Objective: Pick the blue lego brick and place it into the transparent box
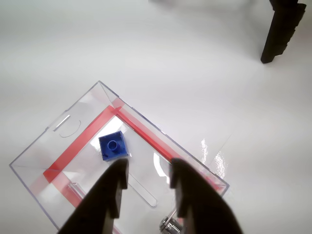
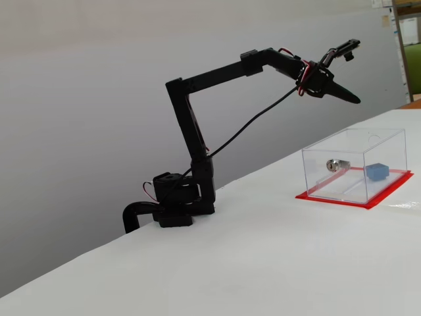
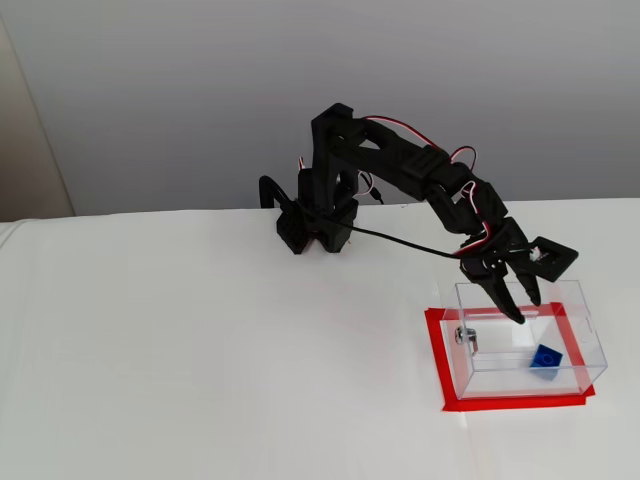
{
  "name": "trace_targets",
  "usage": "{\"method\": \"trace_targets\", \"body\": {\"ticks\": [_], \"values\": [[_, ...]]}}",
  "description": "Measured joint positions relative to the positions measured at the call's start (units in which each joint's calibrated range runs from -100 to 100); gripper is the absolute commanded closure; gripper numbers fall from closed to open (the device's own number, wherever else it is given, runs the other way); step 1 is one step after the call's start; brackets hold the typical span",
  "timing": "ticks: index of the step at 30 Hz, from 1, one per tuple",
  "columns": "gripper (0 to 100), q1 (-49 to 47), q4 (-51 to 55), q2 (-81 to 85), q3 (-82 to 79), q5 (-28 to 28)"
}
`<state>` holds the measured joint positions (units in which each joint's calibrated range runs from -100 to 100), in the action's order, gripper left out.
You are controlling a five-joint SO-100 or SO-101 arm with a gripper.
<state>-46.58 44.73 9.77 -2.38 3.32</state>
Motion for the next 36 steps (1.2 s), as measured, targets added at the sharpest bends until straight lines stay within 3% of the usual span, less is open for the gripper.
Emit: {"method": "trace_targets", "body": {"ticks": [12, 36], "values": [[99, 9.7, -0.1, 12.2, -6.9, 0.0], [98, 49.1, -0.1, 49.2, -38.6, 0.0]]}}
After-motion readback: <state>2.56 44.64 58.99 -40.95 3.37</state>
